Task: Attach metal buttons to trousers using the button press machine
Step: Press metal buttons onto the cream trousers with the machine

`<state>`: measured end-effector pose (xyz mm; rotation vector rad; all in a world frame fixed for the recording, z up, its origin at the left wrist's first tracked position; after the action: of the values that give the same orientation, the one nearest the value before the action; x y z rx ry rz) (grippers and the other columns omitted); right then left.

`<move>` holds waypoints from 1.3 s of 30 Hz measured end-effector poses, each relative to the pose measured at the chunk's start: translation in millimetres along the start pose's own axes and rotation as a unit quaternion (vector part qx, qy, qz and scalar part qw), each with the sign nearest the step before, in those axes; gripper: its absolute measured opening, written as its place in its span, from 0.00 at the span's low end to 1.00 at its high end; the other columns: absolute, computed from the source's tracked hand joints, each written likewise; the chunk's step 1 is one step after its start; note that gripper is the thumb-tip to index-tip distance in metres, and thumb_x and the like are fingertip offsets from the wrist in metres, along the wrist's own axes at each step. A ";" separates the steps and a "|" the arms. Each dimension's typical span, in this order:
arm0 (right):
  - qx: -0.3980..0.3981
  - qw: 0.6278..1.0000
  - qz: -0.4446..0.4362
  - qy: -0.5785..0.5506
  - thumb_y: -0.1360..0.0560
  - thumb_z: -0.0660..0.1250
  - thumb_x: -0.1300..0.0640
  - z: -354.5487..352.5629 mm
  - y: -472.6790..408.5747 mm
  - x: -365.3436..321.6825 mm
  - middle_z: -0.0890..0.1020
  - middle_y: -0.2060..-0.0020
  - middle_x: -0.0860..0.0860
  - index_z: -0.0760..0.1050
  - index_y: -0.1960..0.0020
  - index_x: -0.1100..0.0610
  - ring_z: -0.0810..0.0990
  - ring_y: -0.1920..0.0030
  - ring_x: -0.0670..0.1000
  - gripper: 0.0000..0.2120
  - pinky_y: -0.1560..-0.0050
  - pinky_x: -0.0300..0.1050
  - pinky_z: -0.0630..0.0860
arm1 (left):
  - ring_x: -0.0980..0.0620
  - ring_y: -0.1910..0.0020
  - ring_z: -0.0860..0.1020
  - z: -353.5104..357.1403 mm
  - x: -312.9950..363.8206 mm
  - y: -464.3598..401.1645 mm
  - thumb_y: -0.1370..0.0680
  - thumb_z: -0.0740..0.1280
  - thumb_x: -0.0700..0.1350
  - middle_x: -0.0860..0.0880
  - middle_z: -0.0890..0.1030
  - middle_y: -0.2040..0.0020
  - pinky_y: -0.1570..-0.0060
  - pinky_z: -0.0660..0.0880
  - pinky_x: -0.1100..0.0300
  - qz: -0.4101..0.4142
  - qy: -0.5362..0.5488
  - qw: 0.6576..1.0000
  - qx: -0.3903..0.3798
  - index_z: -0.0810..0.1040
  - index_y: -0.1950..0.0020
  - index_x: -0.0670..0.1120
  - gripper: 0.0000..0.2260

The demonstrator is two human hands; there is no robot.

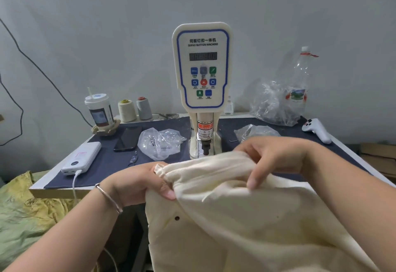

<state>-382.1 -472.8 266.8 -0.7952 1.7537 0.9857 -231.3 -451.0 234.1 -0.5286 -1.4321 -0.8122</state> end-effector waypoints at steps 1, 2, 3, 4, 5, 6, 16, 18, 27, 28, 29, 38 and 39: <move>-0.011 0.998 -0.030 -0.055 0.36 0.73 0.67 -1.1 1.1 -9.2 0.84 0.59 0.54 0.81 0.50 0.59 0.83 0.61 0.50 0.15 0.60 0.40 0.80 | 0.48 0.51 0.84 -2.5 -1.2 -0.2 0.32 0.68 0.33 0.46 0.85 0.50 0.51 0.80 0.56 0.005 0.016 1.000 0.010 0.83 0.44 0.43 0.18; -0.008 0.995 -0.052 -0.088 0.35 0.72 0.68 -4.6 -0.6 -15.5 0.84 0.59 0.54 0.81 0.49 0.59 0.83 0.61 0.49 0.15 0.61 0.39 0.80 | 0.47 0.51 0.84 -5.9 -2.8 -2.1 0.34 0.68 0.33 0.45 0.85 0.51 0.52 0.80 0.56 0.011 0.035 0.999 0.030 0.84 0.45 0.43 0.19; 0.015 0.993 -0.061 -0.100 0.33 0.72 0.68 -10.2 -4.2 -19.1 0.84 0.58 0.54 0.82 0.49 0.57 0.83 0.59 0.50 0.14 0.60 0.40 0.80 | 0.46 0.53 0.84 -9.5 -4.6 -4.2 0.36 0.68 0.34 0.44 0.85 0.52 0.53 0.80 0.55 0.018 0.057 0.997 0.056 0.84 0.47 0.43 0.19; 0.068 0.992 -0.061 -0.089 0.32 0.73 0.66 -19.9 -9.8 -18.2 0.85 0.56 0.53 0.83 0.51 0.54 0.84 0.58 0.49 0.12 0.59 0.40 0.80 | 0.45 0.54 0.84 -12.1 -6.3 -6.2 0.38 0.68 0.34 0.43 0.85 0.53 0.54 0.80 0.54 0.031 0.074 0.994 0.077 0.85 0.48 0.42 0.19; 0.150 0.987 -0.049 -0.042 0.31 0.74 0.63 -32.8 -15.0 -15.6 0.86 0.57 0.50 0.83 0.53 0.51 0.84 0.58 0.47 0.10 0.60 0.37 0.78 | 0.44 0.55 0.84 -13.2 -8.2 -8.3 0.39 0.68 0.34 0.42 0.84 0.54 0.55 0.80 0.53 0.043 0.089 0.991 0.095 0.84 0.49 0.41 0.19; 0.249 0.967 -0.026 0.041 0.31 0.76 0.59 -47.7 -18.0 -12.4 0.85 0.62 0.45 0.82 0.57 0.49 0.83 0.61 0.42 0.07 0.63 0.31 0.75 | 0.44 0.55 0.83 -13.4 -11.0 -10.4 0.39 0.68 0.35 0.41 0.84 0.53 0.55 0.80 0.52 0.052 0.102 0.987 0.109 0.84 0.48 0.41 0.20; 0.364 0.916 0.165 0.035 0.43 0.83 0.55 -87.1 -22.9 90.7 0.80 0.68 0.51 0.79 0.59 0.56 0.77 0.66 0.51 0.18 0.65 0.42 0.72 | 0.40 0.44 0.82 -30.3 -75.0 -23.4 0.32 0.76 0.42 0.36 0.82 0.41 0.44 0.78 0.53 -0.076 0.057 0.962 0.255 0.83 0.42 0.38 0.20; 0.379 0.910 0.169 0.027 0.42 0.82 0.58 -92.8 -22.7 105.1 0.80 0.69 0.52 0.79 0.58 0.56 0.75 0.69 0.51 0.16 0.66 0.44 0.71 | 0.37 0.41 0.80 -32.8 -80.5 -24.8 0.32 0.76 0.43 0.36 0.82 0.41 0.40 0.76 0.49 -0.093 0.054 0.959 0.264 0.82 0.41 0.38 0.21; 0.592 0.734 0.228 0.244 0.24 0.60 0.66 -176.8 27.5 135.4 0.82 0.45 0.54 0.82 0.46 0.55 0.78 0.45 0.57 0.15 0.47 0.49 0.76 | 0.41 0.50 0.83 -75.8 -91.0 -2.3 0.32 0.75 0.45 0.35 0.83 0.45 0.55 0.78 0.56 -0.158 0.080 0.920 0.350 0.85 0.47 0.38 0.16; 0.565 0.736 0.251 0.275 0.23 0.58 0.67 -179.5 21.0 140.0 0.81 0.44 0.55 0.82 0.45 0.53 0.78 0.45 0.59 0.17 0.47 0.49 0.76 | 0.40 0.50 0.83 -76.9 -93.1 -2.0 0.31 0.74 0.45 0.35 0.83 0.44 0.54 0.78 0.55 -0.166 0.080 0.918 0.351 0.85 0.47 0.38 0.16; 0.541 0.739 0.269 0.297 0.23 0.58 0.66 -181.5 13.8 143.3 0.80 0.43 0.56 0.81 0.44 0.52 0.78 0.45 0.60 0.18 0.49 0.48 0.76 | 0.40 0.49 0.82 -77.2 -94.7 -2.6 0.32 0.75 0.44 0.35 0.83 0.45 0.53 0.77 0.55 -0.175 0.080 0.917 0.350 0.85 0.47 0.38 0.16; 0.480 0.739 0.320 0.348 0.23 0.65 0.53 -204.3 -16.8 150.4 0.82 0.51 0.51 0.81 0.50 0.46 0.80 0.50 0.56 0.07 0.59 0.41 0.69 | 0.47 0.64 0.80 -111.2 -87.0 1.6 0.43 0.76 0.49 0.43 0.83 0.63 0.61 0.72 0.57 -0.184 -0.029 0.870 0.456 0.86 0.56 0.39 0.20; 0.479 0.742 0.318 0.345 0.24 0.65 0.53 -205.4 -17.0 150.6 0.82 0.52 0.50 0.80 0.54 0.45 0.80 0.51 0.55 0.05 0.59 0.41 0.69 | 0.48 0.64 0.79 -115.9 -86.3 -1.4 0.43 0.75 0.50 0.45 0.82 0.64 0.61 0.71 0.57 -0.187 -0.046 0.862 0.469 0.86 0.57 0.40 0.19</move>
<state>-504.7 -674.6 169.8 0.2133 2.8753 -0.0203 -152.5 -524.4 137.6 0.4803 -1.8381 -0.2888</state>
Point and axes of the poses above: each hand's wrist, its own y-axis away from the middle knuckle, its own z-axis out of the palm, x = y × z, the point moved 9 cm from there along -y, towards the middle knuckle
